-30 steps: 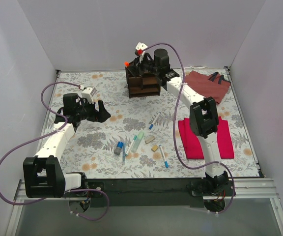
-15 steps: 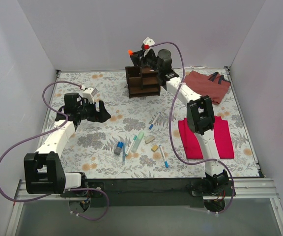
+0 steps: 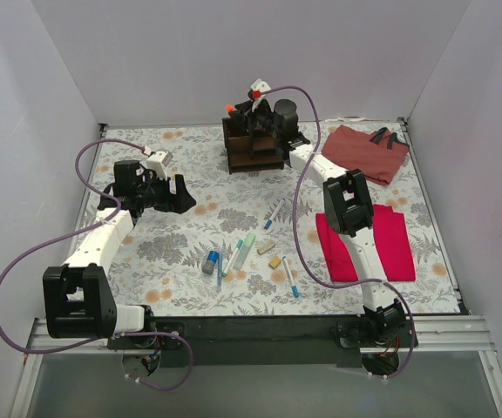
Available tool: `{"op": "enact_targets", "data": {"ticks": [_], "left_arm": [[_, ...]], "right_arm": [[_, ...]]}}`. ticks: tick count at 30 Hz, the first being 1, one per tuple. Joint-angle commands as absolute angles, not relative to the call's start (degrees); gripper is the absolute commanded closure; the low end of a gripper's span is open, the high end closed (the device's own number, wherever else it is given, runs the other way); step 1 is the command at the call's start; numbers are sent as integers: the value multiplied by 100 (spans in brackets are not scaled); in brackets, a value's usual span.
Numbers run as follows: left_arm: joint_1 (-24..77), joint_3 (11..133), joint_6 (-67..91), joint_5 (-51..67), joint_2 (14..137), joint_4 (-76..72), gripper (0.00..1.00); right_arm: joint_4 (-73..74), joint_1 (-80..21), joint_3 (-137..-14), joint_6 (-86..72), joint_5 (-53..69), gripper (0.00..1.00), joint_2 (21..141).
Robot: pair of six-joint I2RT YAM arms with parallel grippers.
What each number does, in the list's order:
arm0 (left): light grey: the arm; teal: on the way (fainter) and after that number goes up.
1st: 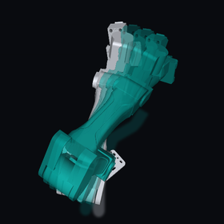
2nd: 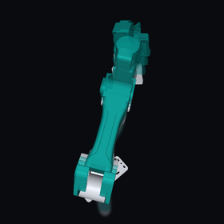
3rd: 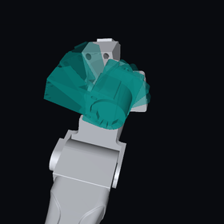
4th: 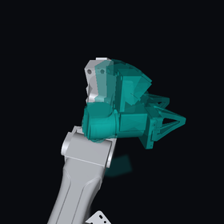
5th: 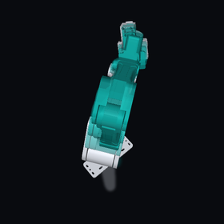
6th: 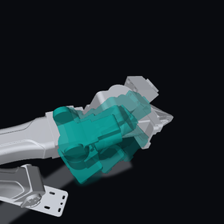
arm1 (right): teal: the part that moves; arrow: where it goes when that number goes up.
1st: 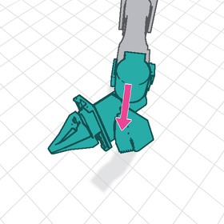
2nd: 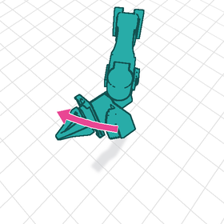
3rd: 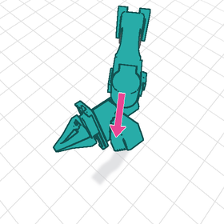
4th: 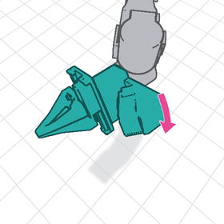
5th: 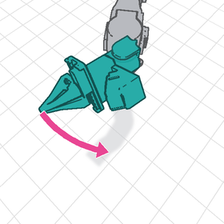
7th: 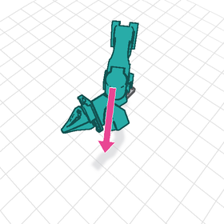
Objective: Sort the stationery into containers
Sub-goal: Place the pen in the storage box.
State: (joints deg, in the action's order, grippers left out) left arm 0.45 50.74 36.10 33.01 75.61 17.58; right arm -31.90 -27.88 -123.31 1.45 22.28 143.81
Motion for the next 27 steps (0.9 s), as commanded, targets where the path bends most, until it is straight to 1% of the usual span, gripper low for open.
{"op": "enact_targets", "data": {"ticks": [1,2,3,7,10,11,12,14,15,16,18,19,21,22,24,27], "left_arm": [[9,5221,3489,3278,7436,1740,24],[9,5195,3489,3278,7418,1714,24],[9,5151,3515,3287,7348,1670,24],[9,4966,3542,3392,7155,1460,24],[9,4878,3560,3393,6935,1328,24],[9,4817,3560,3384,6865,1301,23],[9,4764,3551,3340,6803,1275,23],[9,4607,3542,3244,6566,1178,22],[9,4553,3568,3078,6487,1143,21],[9,4509,3664,2963,6434,1125,20],[9,4456,3744,2639,6363,1204,18],[9,4473,3814,2532,6381,1369,17],[9,4587,3867,2286,6538,1555,16],[9,4649,3919,1981,6609,1730,16],[9,4972,4017,1820,6793,1941,16],[9,5203,3798,2275,6777,2311,16]], "right_arm": [[-3691,-2813,-12253,167,2153,48,14204],[-3691,-2813,-12174,158,2171,38,14038],[-3691,-2813,-12086,167,2197,37,13923],[-3656,-2813,-11174,290,2399,35,13159],[-3455,-2812,-10374,754,2925,35,12228],[-3332,-2813,-9710,973,3214,35,11669],[-2835,-2804,-9416,1628,3991,36,11393],[-1956,-2847,-8792,2378,4655,36,10727],[-1194,-2952,-8763,2930,4884,36,10575],[562,-3040,-8815,4215,5148,36,10469],[2357,-3451,-9016,5654,4924,36,10354],[3504,-3602,-9044,6513,4722,36,10354],[4198,-4014,-9009,7081,4213,38,10415],[4584,-4121,-8965,7310,4088,38,10432],[4789,-4367,-9104,7129,3885,41,10616],[5089,-4482,-9290,6497,3990,45,10924]]}}
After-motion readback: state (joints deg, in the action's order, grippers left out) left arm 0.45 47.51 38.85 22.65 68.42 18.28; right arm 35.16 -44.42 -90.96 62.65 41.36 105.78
